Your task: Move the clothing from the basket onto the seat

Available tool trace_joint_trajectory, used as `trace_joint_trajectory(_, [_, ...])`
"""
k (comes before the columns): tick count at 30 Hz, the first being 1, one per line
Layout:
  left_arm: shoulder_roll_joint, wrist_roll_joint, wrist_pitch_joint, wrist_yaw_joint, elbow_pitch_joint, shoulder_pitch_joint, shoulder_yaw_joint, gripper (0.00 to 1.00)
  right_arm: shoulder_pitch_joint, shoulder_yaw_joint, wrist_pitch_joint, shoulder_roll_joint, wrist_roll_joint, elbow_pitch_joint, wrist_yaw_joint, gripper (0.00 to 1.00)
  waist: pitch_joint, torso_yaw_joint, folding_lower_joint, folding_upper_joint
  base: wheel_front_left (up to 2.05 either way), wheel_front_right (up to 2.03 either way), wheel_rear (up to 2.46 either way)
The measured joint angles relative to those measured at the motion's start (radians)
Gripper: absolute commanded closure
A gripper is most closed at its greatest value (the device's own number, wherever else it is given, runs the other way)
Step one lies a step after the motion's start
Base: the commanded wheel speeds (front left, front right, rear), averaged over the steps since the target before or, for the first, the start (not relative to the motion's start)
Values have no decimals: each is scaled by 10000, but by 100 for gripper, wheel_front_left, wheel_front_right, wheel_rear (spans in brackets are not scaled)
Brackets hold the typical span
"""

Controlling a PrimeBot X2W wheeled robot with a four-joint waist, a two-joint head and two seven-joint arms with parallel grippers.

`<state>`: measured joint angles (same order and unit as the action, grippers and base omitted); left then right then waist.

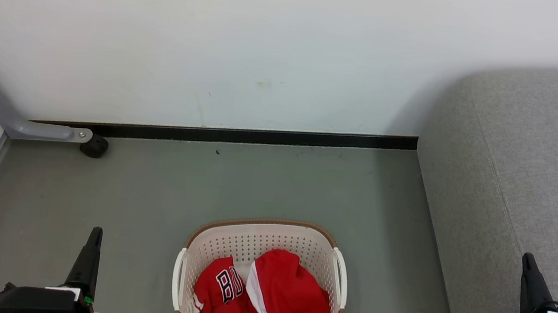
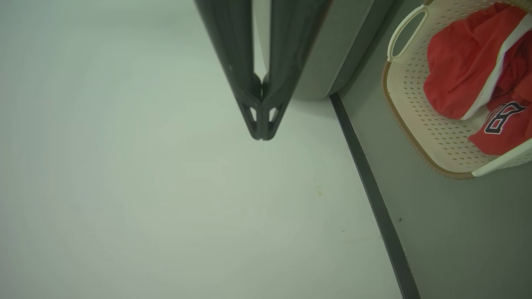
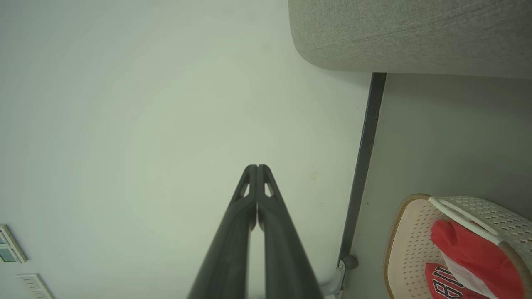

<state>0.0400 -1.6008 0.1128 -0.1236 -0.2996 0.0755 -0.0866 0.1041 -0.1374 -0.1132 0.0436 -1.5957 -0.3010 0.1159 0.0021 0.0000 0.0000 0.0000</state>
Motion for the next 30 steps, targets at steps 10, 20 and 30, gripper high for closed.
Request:
trace_joint_trajectory(10, [0, 0, 0, 0, 0, 0, 0, 0, 0, 0, 2, 0, 0, 0, 0, 0, 0, 0, 0, 0, 0, 0, 0])
trace_joint_trajectory(20, [-161, 2, -23, 15, -706, -556, 71, 0, -477, 77, 6, -224, 35, -694, -19, 0, 15, -2, 0, 0, 0, 0, 0])
trace_joint_trajectory(30, [-151, 196, -428, 15, -855, -307, 295, 0, -200, 359, 184, -180, 407, -708, -19, 0, 39, -7, 0, 0, 0, 0, 0])
